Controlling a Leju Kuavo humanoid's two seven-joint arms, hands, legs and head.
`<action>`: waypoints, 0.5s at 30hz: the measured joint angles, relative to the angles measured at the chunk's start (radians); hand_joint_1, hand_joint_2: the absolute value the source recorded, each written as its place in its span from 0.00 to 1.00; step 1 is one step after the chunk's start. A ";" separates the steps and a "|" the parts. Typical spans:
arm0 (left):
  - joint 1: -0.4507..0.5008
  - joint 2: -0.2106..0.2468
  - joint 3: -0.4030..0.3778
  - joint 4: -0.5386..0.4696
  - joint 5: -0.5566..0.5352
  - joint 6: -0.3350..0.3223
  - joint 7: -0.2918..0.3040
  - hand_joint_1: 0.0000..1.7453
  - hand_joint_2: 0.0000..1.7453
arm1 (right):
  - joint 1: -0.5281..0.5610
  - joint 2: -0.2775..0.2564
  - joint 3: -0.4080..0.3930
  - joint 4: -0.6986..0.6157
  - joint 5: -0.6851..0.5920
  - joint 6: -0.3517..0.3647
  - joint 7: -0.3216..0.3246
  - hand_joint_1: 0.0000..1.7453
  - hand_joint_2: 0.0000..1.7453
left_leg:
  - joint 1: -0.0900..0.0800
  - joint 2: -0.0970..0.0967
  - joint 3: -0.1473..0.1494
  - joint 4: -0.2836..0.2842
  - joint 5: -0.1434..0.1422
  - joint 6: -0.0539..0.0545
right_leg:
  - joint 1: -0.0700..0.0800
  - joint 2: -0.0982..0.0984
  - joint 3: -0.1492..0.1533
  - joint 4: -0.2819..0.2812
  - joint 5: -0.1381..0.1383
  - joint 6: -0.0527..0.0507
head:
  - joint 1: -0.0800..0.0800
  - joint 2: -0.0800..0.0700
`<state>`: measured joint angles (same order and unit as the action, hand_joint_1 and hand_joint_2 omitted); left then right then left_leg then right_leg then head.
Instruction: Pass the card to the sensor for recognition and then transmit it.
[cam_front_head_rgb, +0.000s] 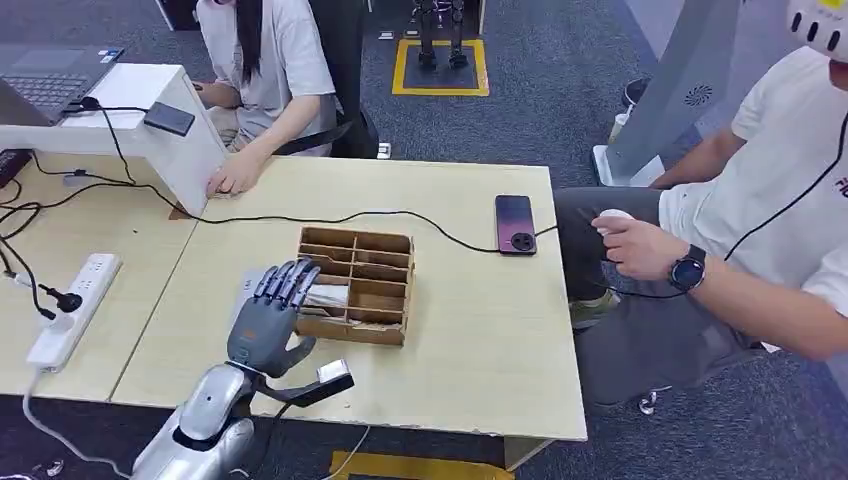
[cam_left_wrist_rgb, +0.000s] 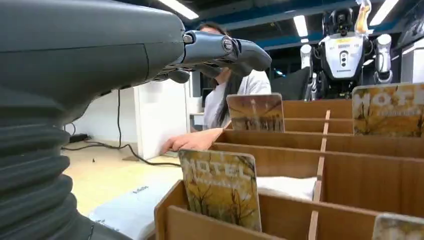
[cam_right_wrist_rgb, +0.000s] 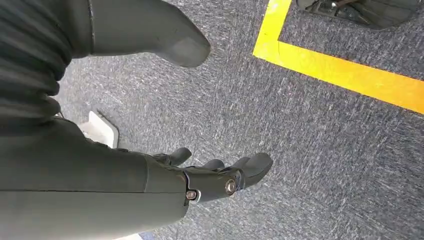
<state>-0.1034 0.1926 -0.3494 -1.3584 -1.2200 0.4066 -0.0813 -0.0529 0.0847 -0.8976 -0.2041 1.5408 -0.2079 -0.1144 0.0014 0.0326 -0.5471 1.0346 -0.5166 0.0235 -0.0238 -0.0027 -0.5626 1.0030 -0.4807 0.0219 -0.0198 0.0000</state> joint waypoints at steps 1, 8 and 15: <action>-0.001 0.000 0.000 0.006 0.000 -0.002 0.000 0.00 1.00 | 0.000 0.000 0.000 0.000 0.000 0.000 0.000 0.00 1.00 | 0.000 0.000 0.000 0.000 0.000 0.000 | 0.000 0.000 0.000 0.000 0.000 0.000 | 0.000 0.000; -0.002 -0.006 0.000 0.031 0.013 -0.002 0.000 0.00 1.00 | 0.000 0.000 0.000 0.000 0.000 0.000 0.000 0.00 1.00 | 0.000 0.000 0.000 0.000 0.000 0.000 | 0.000 0.000 0.000 0.000 0.000 0.000 | 0.000 0.000; -0.004 -0.013 0.000 0.040 0.024 -0.002 0.000 0.00 1.00 | 0.000 0.000 0.000 0.000 0.000 0.000 -0.003 0.00 1.00 | 0.000 0.000 0.000 0.000 0.000 0.000 | 0.000 0.000 0.000 0.000 0.000 0.000 | 0.000 0.000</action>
<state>-0.1073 0.1801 -0.3498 -1.3188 -1.1964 0.4051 -0.0816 -0.0534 0.0847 -0.8972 -0.2041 1.5404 -0.2079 -0.1171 0.0014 0.0326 -0.5470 1.0346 -0.5166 0.0235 -0.0238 -0.0027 -0.5626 1.0030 -0.4807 0.0220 -0.0198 0.0000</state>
